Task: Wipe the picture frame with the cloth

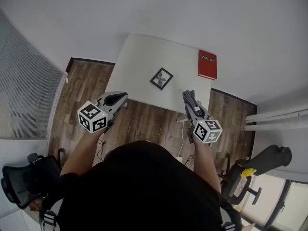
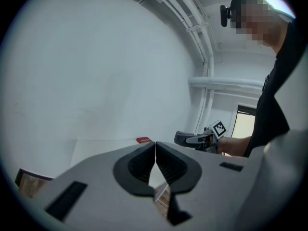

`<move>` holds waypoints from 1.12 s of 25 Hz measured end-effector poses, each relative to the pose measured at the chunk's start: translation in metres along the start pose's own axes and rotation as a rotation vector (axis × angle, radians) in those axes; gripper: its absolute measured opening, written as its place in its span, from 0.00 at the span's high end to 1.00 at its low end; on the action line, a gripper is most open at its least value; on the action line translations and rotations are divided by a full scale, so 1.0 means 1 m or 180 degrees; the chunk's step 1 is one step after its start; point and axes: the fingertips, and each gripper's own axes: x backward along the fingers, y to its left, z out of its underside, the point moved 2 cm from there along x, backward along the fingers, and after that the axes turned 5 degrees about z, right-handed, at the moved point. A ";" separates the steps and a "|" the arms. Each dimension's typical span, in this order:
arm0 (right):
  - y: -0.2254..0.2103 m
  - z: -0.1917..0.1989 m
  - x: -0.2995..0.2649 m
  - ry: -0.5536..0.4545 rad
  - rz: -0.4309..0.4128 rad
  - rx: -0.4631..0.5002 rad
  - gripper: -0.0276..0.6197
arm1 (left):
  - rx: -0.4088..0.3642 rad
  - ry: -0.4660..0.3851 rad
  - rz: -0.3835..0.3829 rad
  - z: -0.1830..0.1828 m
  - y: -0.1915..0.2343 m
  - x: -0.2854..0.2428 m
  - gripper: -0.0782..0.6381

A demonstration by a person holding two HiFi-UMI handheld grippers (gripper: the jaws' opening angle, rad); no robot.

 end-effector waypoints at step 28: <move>-0.042 -0.015 -0.007 -0.0048 0.0293 -0.0177 0.80 | 0.0012 0.0066 0.0379 -0.017 0.031 -0.071 0.88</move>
